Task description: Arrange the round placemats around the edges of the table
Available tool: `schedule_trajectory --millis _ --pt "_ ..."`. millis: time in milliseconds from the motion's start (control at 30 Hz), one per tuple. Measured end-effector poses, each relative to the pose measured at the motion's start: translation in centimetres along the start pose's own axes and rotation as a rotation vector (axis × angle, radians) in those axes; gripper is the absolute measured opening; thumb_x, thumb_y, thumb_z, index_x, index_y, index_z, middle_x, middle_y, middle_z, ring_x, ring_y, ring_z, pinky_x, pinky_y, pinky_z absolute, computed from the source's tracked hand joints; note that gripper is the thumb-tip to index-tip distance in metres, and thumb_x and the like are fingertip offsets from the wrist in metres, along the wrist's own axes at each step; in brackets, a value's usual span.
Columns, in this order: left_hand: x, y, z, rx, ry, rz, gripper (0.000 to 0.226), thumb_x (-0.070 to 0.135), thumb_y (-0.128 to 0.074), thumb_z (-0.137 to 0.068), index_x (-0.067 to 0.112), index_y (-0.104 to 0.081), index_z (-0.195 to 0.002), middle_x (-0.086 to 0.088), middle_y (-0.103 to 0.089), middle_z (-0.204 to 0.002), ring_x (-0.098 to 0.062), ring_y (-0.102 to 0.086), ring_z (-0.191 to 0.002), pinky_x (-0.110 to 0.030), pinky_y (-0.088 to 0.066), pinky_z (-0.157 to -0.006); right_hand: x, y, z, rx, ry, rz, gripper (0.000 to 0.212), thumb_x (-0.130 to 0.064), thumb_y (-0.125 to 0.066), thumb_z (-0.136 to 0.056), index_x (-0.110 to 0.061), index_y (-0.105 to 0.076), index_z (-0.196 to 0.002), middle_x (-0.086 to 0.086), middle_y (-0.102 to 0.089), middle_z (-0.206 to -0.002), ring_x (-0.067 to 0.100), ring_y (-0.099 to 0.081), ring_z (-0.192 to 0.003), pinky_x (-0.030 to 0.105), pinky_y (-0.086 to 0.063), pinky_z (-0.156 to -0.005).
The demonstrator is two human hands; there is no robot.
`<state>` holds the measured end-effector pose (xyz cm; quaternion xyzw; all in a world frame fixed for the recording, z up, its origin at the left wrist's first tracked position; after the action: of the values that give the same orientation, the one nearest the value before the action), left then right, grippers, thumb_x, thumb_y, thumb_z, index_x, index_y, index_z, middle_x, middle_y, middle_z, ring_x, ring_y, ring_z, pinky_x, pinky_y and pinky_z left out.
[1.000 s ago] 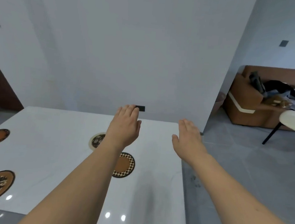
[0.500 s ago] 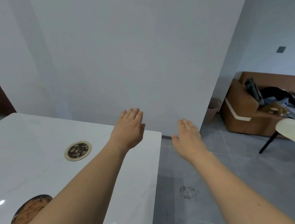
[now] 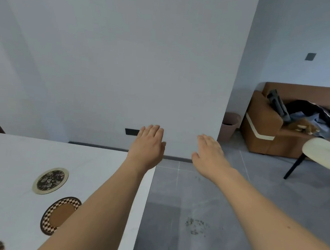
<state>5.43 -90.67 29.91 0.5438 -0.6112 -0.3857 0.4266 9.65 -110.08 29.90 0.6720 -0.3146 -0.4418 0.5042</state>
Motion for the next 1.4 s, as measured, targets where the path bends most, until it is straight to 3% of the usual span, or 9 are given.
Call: schedule_trajectory --millis 167,600,1133,1400 --pt "1.3 -1.3 -4.6 0.005 0.009 -0.018 0.046 0.027 -0.036 -0.099 0.006 -0.036 -0.140 -0.011 -0.035 -0.151 -0.027 -0.025 -0.142 -0.041 -0.010 -0.120 3.5 0.7 -4.6 -0.029 0.024 -0.037 0.061 -0.022 -0.034 -0.094 -0.005 -0.014 -0.150 0.012 -0.014 -0.159 0.025 -0.008 -0.147 0.040 -0.008 -0.121" --pt "-5.1 -8.3 -23.0 0.008 0.073 0.001 0.047 0.029 -0.035 -0.099 0.006 -0.036 -0.140 -0.011 -0.037 -0.150 -0.027 -0.027 -0.141 -0.043 -0.013 -0.120 7.7 0.1 -24.7 -0.034 0.059 -0.021 0.062 -0.025 -0.034 -0.096 -0.006 -0.012 -0.151 0.011 -0.010 -0.160 0.024 -0.005 -0.148 0.040 -0.006 -0.121" --pt "-7.0 -16.8 -45.0 -0.039 0.149 -0.021 0.047 0.028 -0.033 -0.100 0.007 -0.034 -0.142 -0.009 -0.034 -0.152 -0.025 -0.025 -0.142 -0.041 -0.010 -0.121 18.4 -0.6 -48.9 -0.114 0.099 0.006 0.062 -0.025 -0.034 -0.097 -0.005 -0.011 -0.151 0.012 -0.010 -0.160 0.026 -0.006 -0.148 0.041 -0.007 -0.121" --pt "-12.7 -19.8 -52.1 -0.037 0.283 -0.040 0.047 0.028 -0.034 -0.100 0.006 -0.034 -0.142 -0.009 -0.035 -0.151 -0.026 -0.026 -0.142 -0.041 -0.011 -0.121 16.2 -3.8 -60.7 -0.207 0.230 0.000 0.062 -0.025 -0.034 -0.097 -0.006 -0.011 -0.151 0.011 -0.010 -0.160 0.025 -0.005 -0.148 0.039 -0.006 -0.121"
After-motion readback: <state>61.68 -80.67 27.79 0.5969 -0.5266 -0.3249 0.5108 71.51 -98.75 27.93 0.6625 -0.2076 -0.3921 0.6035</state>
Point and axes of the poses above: each hand's wrist, its own z-axis away from the middle knuckle, its own y-axis out of the back of the hand, x = y × z, the point moved 1 cm from there along -z, towards the middle knuckle
